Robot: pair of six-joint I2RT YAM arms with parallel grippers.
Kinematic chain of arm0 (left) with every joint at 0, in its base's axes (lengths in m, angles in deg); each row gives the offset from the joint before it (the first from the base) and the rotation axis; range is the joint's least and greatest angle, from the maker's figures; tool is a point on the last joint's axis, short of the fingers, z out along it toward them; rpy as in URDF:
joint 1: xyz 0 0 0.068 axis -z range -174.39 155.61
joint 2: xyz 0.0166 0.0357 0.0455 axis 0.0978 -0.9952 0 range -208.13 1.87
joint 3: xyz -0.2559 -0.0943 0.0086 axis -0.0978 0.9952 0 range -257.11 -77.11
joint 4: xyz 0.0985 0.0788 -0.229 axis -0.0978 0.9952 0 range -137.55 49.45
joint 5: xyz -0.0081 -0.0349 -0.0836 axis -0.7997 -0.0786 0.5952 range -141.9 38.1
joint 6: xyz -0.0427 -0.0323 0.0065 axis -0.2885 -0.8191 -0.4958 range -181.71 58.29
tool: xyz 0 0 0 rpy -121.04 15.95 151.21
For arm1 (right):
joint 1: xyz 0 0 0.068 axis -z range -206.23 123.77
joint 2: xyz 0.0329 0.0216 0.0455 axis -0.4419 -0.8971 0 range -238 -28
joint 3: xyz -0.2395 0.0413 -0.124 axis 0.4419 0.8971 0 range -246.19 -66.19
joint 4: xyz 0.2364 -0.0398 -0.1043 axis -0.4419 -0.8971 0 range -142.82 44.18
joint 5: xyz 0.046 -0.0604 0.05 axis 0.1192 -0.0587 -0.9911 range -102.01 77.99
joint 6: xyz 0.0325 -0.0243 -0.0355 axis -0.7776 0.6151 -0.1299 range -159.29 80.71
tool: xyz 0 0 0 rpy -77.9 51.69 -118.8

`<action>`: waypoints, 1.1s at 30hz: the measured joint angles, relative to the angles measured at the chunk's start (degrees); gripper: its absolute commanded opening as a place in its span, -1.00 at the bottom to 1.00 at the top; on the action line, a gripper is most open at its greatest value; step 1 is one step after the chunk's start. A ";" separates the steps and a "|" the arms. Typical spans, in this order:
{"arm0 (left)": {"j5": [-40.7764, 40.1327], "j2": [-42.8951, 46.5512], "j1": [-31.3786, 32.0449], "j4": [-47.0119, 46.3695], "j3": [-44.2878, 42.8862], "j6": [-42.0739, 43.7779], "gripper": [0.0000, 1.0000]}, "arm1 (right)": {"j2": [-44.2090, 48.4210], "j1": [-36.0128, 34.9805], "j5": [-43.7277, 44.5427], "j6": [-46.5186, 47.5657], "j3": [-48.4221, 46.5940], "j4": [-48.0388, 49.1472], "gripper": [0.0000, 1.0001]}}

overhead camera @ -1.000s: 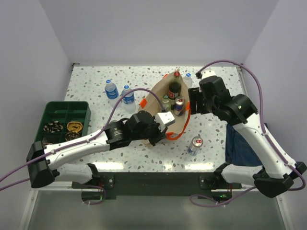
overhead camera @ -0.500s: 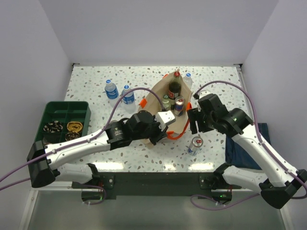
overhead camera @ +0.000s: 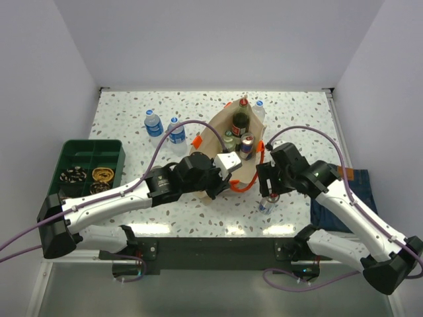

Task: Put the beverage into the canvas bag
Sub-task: Pick up the drink from the center of the board.

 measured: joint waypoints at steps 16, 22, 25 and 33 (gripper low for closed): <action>-0.33 0.09 0.00 0.00 0.00 0.00 -0.65 | 0.07 0.00 0.02 -2.62 5.29 4.24 0.58; -0.33 0.09 0.00 0.00 0.00 0.00 -0.65 | 0.09 0.00 0.09 -3.10 5.46 4.17 0.56; -0.33 0.09 -0.02 0.00 0.00 0.00 -0.65 | 0.07 0.00 0.24 -3.34 5.46 4.17 0.54; -0.33 0.09 0.00 -0.02 0.00 0.00 -0.64 | 0.07 0.00 0.33 -4.57 5.75 4.13 0.50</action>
